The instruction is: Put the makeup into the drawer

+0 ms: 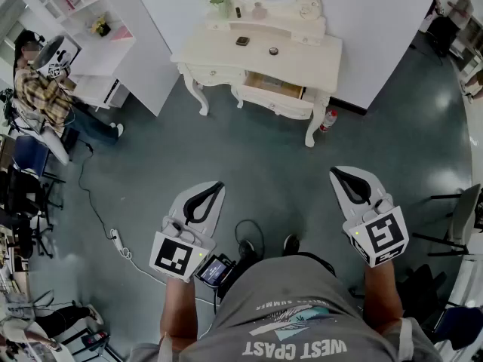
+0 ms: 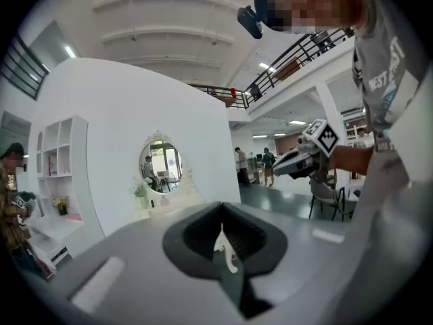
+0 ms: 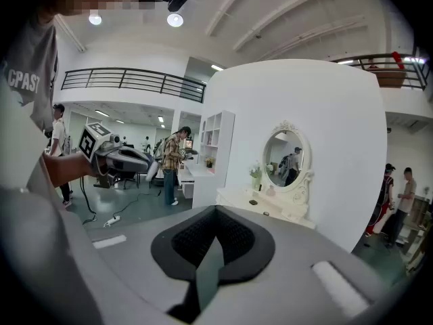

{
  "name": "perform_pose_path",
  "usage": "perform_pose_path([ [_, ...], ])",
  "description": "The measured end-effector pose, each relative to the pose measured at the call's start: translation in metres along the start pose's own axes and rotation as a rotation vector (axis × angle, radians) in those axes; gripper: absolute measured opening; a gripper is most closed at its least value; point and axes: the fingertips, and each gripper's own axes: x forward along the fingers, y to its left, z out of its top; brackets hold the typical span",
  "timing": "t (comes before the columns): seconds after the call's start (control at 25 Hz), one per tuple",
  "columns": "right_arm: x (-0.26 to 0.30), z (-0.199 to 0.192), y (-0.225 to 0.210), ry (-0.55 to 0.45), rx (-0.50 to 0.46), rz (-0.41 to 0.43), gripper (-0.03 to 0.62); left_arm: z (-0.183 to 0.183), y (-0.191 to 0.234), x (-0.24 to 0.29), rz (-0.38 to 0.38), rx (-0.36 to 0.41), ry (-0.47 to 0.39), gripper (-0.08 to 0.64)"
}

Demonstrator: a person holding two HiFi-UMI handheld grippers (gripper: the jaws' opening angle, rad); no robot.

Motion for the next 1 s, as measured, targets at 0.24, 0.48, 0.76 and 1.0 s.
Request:
perform_pose_path([
  [0.24, -0.008, -0.002, 0.001, 0.002, -0.001, 0.007, 0.0, 0.003, -0.008, -0.004, 0.001, -0.005, 0.003, 0.003],
  [0.48, -0.015, -0.005, 0.002, -0.003, -0.001, 0.012, 0.0, 0.003, -0.016, -0.007, 0.008, 0.001, 0.004, 0.003],
  [0.76, -0.022, -0.006, 0.003, -0.012, -0.004, 0.019, 0.0, 0.006, -0.023, -0.013, 0.023, 0.002, 0.005, 0.003],
  [1.0, -0.029, -0.01, -0.002, -0.016, 0.013, 0.033, 0.0, 0.009, -0.033, -0.011, 0.031, 0.011, 0.009, 0.003],
])
